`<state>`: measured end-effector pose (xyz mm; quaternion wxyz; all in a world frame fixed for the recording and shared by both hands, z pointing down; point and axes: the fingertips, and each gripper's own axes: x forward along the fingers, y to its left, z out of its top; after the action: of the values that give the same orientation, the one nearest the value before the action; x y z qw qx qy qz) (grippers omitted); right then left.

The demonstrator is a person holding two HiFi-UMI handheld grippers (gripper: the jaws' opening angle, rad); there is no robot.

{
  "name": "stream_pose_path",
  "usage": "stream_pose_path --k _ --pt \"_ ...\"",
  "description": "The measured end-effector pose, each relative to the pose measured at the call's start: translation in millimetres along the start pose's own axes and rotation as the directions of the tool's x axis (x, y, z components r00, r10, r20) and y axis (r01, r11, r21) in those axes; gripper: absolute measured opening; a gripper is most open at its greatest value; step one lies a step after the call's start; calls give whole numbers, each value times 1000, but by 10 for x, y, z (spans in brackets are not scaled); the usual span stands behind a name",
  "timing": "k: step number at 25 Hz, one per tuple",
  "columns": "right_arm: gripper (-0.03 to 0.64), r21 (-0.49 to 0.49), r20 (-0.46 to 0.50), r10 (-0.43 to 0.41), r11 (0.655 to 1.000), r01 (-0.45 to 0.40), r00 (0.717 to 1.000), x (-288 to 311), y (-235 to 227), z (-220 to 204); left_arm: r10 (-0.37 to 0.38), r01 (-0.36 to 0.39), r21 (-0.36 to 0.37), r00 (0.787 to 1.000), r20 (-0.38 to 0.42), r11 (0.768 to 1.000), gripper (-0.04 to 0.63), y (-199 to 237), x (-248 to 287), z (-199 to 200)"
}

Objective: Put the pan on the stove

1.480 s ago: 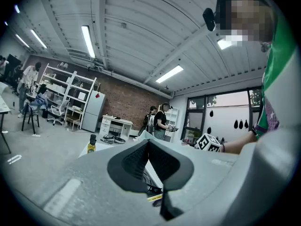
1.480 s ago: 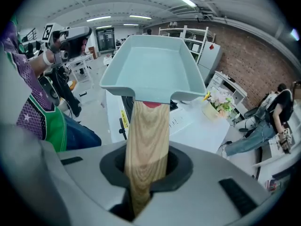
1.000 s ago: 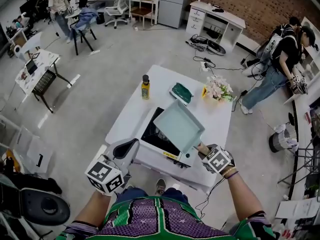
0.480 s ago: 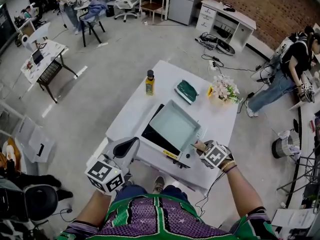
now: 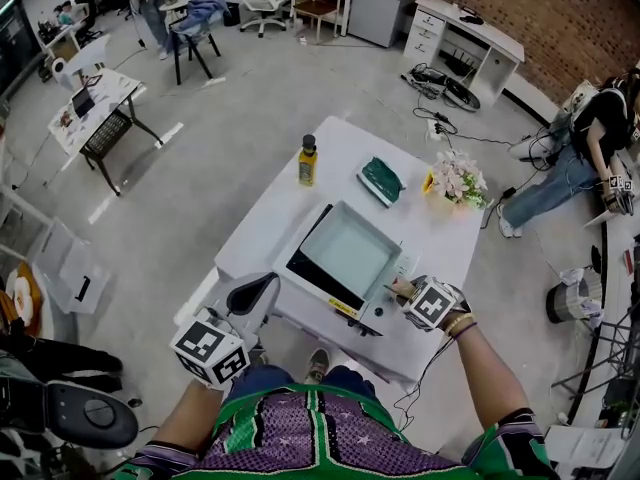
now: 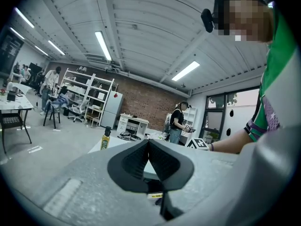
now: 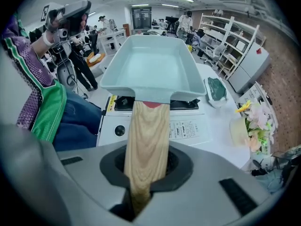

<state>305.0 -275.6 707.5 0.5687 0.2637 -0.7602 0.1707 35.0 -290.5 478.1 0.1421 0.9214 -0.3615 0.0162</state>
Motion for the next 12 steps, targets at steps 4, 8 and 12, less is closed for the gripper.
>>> stream_pose_path --k 4,8,12 --pt "49 -20 -10 3 1000 -3 1000 24 11 38 6 -6 -3 1000 2 1000 17 16 -26 -4" --pt "49 -24 -24 13 1000 -14 1000 55 4 62 10 -10 -5 1000 3 1000 17 27 -48 8" --pt "49 -48 -51 9 999 -11 999 35 -28 81 13 -13 -7 1000 1 1000 17 22 -70 7"
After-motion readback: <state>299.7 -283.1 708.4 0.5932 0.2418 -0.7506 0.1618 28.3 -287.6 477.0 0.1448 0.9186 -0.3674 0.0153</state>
